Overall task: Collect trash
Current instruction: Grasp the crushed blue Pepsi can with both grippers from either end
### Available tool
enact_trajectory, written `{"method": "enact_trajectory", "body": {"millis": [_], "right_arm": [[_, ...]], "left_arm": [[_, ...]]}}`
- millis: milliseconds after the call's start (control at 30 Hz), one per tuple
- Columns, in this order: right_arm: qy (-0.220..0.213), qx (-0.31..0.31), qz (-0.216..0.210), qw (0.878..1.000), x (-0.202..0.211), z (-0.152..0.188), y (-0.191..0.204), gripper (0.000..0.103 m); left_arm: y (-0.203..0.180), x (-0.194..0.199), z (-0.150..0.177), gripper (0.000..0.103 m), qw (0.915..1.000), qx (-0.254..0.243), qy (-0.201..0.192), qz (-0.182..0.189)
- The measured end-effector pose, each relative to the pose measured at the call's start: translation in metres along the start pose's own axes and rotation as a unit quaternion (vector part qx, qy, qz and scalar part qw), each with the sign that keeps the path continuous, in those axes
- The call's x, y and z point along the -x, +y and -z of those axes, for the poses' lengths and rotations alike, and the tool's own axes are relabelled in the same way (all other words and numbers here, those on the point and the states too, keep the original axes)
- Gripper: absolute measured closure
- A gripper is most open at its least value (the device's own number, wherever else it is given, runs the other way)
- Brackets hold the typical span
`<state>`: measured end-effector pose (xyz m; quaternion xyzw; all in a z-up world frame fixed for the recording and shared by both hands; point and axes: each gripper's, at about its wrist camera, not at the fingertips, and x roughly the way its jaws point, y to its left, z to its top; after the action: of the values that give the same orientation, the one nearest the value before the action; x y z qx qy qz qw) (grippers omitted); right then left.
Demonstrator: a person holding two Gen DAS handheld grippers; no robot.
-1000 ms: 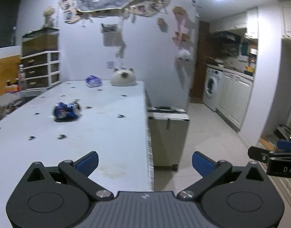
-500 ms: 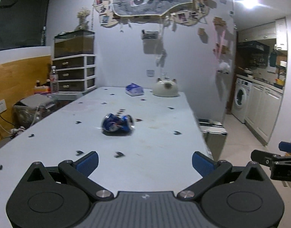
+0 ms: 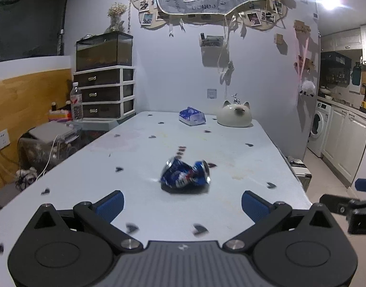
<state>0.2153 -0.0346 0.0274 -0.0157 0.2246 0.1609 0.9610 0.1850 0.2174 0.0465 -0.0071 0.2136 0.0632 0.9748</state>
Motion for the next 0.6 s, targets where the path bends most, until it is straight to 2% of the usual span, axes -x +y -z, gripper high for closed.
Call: {"method": "enact_trajectory", "body": {"millis": [133,300,433,500,600], "right_arm": [[0.003,-0.027,-0.01,1.0,-0.031,-0.023,0.007,0.0],[0.008,-0.045,-0.018,0.999,-0.07,-0.036,0.015,0.003],[0.012,-0.049,-0.024,0.998,-0.097,-0.038,0.02,0.01],[0.011,-0.051,-0.022,0.998,-0.111,-0.039,0.022,0.013],[0.014,-0.075,-0.035,0.996,-0.132,-0.042,0.023,0.021]], "left_arm": [[0.02,-0.04,-0.014,0.0,0.9998,-0.001,-0.012,0.018],[0.034,-0.101,-0.017,0.003,0.9994,0.0,-0.005,0.034],[0.047,-0.151,-0.016,0.02,0.9987,0.015,-0.017,0.045],[0.051,-0.172,-0.016,0.021,0.9974,0.02,-0.012,0.068],[0.05,-0.193,-0.017,0.025,0.9968,0.014,-0.007,0.078]]}}
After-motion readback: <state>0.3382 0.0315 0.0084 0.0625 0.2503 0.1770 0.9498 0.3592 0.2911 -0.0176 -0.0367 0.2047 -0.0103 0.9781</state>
